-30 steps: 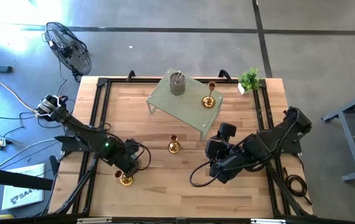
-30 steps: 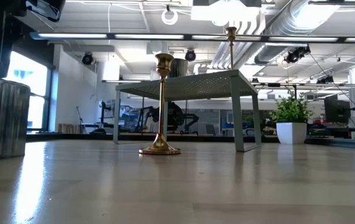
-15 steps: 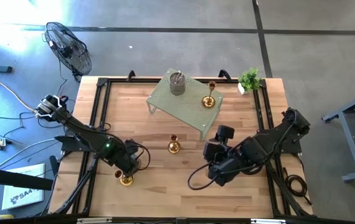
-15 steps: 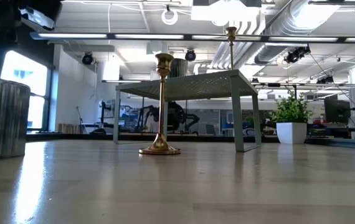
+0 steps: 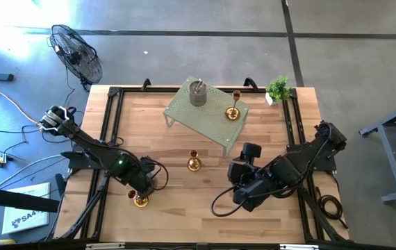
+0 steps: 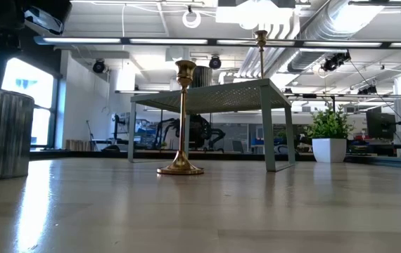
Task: Pick & Place candle stick holders
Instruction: Put the green scented candle on the shelf
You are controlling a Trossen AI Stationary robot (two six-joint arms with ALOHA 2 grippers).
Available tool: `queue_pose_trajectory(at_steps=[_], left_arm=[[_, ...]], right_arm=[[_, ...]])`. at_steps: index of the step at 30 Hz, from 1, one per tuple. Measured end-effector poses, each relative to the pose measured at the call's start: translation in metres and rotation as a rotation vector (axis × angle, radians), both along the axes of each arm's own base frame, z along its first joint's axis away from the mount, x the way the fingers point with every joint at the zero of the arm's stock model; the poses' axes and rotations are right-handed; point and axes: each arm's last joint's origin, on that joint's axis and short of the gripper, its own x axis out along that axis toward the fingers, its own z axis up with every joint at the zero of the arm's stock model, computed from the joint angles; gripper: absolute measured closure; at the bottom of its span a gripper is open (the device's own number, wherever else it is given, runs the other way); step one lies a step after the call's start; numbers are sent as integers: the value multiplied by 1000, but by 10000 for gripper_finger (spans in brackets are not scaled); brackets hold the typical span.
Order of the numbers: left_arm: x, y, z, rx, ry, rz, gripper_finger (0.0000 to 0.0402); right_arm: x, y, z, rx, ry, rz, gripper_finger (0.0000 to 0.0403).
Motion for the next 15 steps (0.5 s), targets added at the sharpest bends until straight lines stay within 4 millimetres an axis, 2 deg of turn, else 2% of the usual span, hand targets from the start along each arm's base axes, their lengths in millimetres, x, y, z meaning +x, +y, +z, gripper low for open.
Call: queue_pose_trajectory(at_steps=[7,15], left_arm=[[0,0,0,1,1,-2,2],[10,-7,-16,25,53,-66,2]], right_arm=[[0,0,0,1,0,0,94],[1,0,0,5,-5,0,94]])
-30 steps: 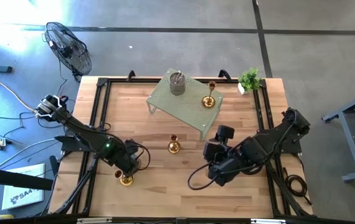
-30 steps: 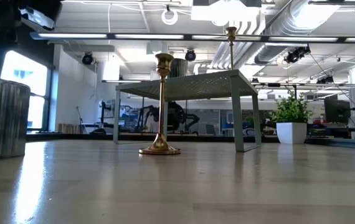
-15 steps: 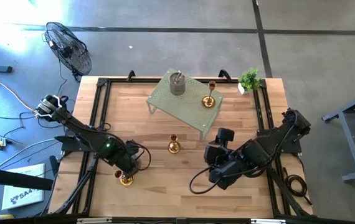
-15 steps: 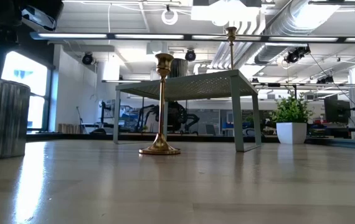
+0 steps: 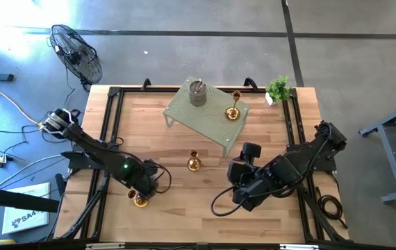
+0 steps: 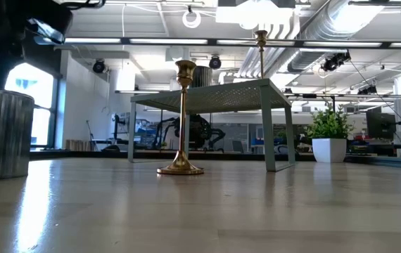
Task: Pick & Place candle stick holders
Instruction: Put the green scented candle on the shelf
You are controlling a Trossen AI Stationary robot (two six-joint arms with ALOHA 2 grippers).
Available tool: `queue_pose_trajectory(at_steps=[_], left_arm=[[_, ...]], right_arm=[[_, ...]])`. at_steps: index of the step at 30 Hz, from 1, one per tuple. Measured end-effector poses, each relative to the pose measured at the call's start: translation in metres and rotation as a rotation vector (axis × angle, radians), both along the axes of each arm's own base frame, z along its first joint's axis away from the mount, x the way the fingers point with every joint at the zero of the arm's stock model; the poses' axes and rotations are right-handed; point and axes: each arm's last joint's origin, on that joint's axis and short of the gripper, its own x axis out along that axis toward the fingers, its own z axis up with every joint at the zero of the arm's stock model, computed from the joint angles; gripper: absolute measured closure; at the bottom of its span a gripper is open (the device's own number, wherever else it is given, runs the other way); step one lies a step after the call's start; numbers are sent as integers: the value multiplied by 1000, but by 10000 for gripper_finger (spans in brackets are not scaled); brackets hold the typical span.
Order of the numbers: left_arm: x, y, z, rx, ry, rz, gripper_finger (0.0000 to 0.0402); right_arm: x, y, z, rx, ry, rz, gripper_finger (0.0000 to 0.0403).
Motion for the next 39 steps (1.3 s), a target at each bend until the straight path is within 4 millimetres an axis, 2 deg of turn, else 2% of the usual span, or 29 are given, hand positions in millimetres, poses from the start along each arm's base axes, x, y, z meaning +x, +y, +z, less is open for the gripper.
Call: queue_pose_trajectory(at_steps=[12,21,39], left_arm=[[18,7,-22,48,74,-59,2],[28,12,-36,139,85,-36,2],[27,9,-38,65,134,-2,2]], right_arm=[[0,0,0,3,-3,1,94],[-5,9,0,9,-12,16,94],[-14,21,1,-11,-45,30,94]])
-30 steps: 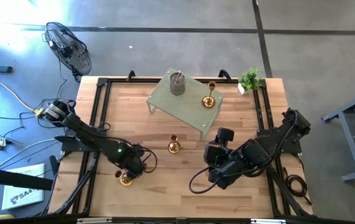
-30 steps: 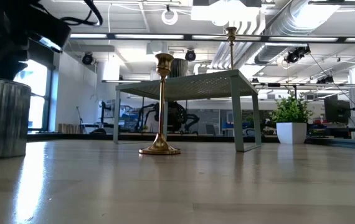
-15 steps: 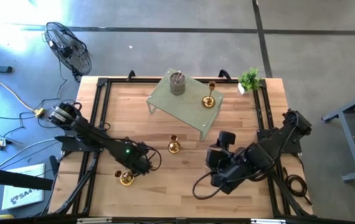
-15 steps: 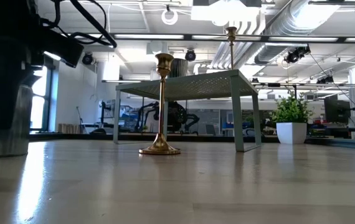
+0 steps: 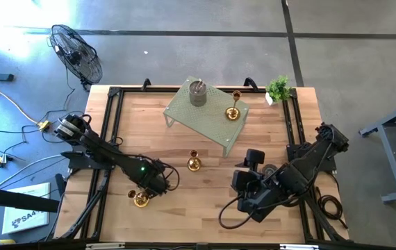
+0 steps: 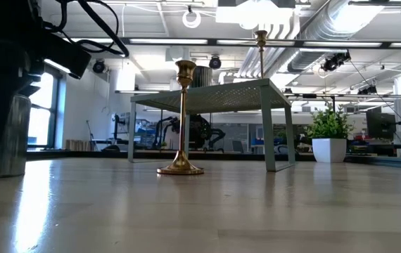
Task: Pick & Place candle stick holders
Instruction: Put the green scented candle on the shelf
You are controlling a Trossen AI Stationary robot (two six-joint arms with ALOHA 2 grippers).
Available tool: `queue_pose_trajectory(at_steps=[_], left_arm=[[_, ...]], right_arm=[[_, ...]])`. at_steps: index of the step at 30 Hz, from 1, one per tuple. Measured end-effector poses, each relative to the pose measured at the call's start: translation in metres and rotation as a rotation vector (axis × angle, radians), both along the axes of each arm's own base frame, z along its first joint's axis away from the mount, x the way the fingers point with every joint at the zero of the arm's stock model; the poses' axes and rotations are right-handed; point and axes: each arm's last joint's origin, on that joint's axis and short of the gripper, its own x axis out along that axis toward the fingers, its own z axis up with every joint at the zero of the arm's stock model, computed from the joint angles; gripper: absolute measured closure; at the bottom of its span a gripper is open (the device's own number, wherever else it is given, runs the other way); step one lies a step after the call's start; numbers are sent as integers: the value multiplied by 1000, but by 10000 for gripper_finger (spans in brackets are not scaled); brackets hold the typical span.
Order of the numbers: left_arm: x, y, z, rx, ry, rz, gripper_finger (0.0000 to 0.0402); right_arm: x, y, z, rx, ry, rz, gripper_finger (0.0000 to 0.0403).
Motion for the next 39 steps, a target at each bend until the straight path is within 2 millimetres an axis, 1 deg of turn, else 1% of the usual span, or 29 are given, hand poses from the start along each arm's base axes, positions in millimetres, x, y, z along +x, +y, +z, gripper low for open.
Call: queue_pose_trajectory(at_steps=[7,10,12,13,20,23,25,27,30,33,36,39], left_arm=[[-1,-1,0,-55,36,4,5],[-2,-3,0,-50,31,0,22],[-2,-3,1,-31,17,-5,40],[-3,-4,1,-25,13,-8,43],[-7,-11,2,13,-9,0,43],[-10,-11,8,83,9,0,43],[-9,-9,17,130,15,5,43],[-6,-10,28,166,-16,2,43],[-2,-10,48,210,-35,-10,43],[4,-12,73,248,-102,-33,43],[3,-9,100,324,-122,-42,43],[5,-8,128,361,-189,-41,45]], right_arm=[[0,0,0,0,-1,-1,94],[0,0,0,2,-2,-4,94],[0,0,0,2,-3,-5,94],[0,0,0,2,-4,-6,94],[0,0,0,-12,-14,-11,94],[0,-1,0,-17,-18,-13,94],[0,-1,0,-18,-17,-12,94],[0,-1,0,-18,-17,-12,94],[0,-1,1,-23,-20,-14,94],[0,-1,0,-25,-19,-14,94],[0,-1,0,-25,-19,-14,94],[0,-1,0,-26,-18,-12,94]])
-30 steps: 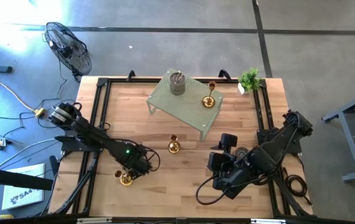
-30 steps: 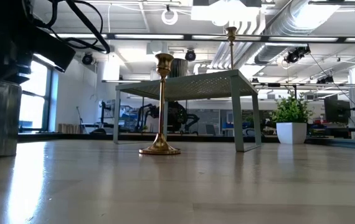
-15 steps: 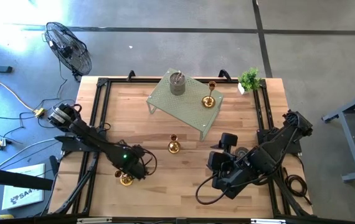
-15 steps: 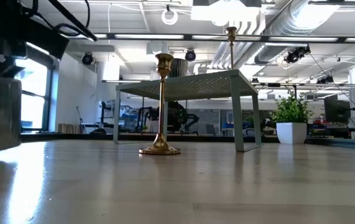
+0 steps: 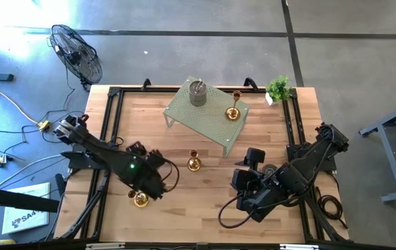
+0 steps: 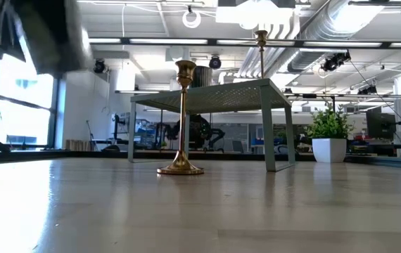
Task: Pick & Place candle stick holders
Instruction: Put the green scented candle on the shelf
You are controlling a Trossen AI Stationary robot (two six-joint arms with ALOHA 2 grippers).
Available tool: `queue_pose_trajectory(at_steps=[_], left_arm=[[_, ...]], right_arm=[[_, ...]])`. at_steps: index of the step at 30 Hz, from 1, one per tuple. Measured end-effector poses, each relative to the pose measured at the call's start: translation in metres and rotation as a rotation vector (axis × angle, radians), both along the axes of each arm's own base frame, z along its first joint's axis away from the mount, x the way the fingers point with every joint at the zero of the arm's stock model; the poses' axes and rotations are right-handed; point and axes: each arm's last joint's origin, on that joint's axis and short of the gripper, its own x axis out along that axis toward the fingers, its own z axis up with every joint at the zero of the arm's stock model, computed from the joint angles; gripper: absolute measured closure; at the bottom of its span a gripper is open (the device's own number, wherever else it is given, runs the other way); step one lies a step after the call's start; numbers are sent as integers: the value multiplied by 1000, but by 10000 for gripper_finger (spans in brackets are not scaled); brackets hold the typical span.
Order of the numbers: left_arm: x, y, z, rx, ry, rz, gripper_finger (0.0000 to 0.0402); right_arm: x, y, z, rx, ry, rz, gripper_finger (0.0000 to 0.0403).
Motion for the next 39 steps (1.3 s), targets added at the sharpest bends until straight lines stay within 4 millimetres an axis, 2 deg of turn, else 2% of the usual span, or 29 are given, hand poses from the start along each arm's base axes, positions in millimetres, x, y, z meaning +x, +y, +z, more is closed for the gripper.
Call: queue_pose_trajectory(at_steps=[3,8,16,20,24,32,36,39], left_arm=[[0,1,26,-2,-83,-58,45],[5,21,66,-8,-202,-64,45],[13,74,118,73,-303,-58,45],[13,104,134,111,-309,-31,45],[11,131,143,139,-288,-13,45],[18,190,139,73,-233,-13,45],[23,220,131,70,-232,16,46],[31,238,118,32,-200,22,46]], right_arm=[[0,0,0,-9,5,11,94],[0,0,0,-14,4,10,94],[-2,3,0,22,-14,-20,94],[-5,7,0,51,-33,-42,94],[-8,11,0,83,-60,-75,94],[-13,17,0,152,-107,-148,94],[-14,18,0,176,-122,-174,94],[-13,21,-3,174,-120,-181,94]])
